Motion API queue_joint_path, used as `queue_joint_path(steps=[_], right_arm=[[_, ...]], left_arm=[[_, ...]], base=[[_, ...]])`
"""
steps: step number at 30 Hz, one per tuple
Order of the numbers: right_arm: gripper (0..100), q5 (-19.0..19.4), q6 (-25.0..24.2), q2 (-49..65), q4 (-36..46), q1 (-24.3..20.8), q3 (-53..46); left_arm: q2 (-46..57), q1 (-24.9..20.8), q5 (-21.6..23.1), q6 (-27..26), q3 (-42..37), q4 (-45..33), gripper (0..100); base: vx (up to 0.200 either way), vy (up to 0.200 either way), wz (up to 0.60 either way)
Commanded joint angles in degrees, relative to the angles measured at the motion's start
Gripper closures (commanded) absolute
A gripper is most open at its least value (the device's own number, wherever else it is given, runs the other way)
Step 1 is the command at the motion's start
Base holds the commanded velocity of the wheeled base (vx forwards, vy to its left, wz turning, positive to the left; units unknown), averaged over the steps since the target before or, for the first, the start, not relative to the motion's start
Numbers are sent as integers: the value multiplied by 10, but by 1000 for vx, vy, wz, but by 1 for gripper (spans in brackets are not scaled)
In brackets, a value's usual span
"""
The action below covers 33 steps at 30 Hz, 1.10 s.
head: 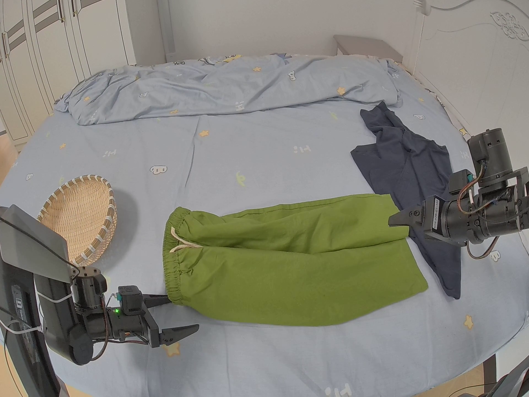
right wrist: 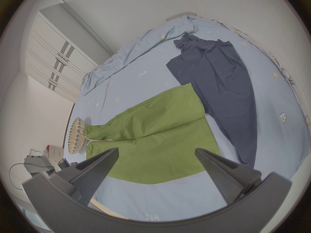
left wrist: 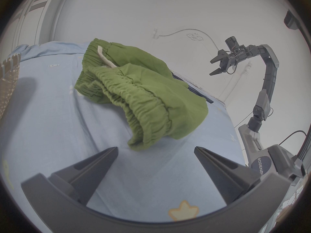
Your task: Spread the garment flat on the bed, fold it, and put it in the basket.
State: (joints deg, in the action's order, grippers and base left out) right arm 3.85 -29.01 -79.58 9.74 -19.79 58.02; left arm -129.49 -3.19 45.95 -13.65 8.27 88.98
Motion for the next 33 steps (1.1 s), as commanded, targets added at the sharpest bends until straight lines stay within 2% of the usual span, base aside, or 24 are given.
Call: queue_joint_path(steps=[1, 18, 33], right_arm=[[0, 0, 0, 0, 0, 0, 0], [0, 0, 0, -11, 0, 6, 0], [0, -1, 0, -9, 0, 9, 0]], left_arm=[[-31, -8, -3, -2, 26, 10, 0], [-23, -12, -6, -2, 76, 10, 0], [-27, -15, -6, -2, 83, 10, 0]], base=[[0, 0, 0], [0, 0, 0], [0, 0, 0]])
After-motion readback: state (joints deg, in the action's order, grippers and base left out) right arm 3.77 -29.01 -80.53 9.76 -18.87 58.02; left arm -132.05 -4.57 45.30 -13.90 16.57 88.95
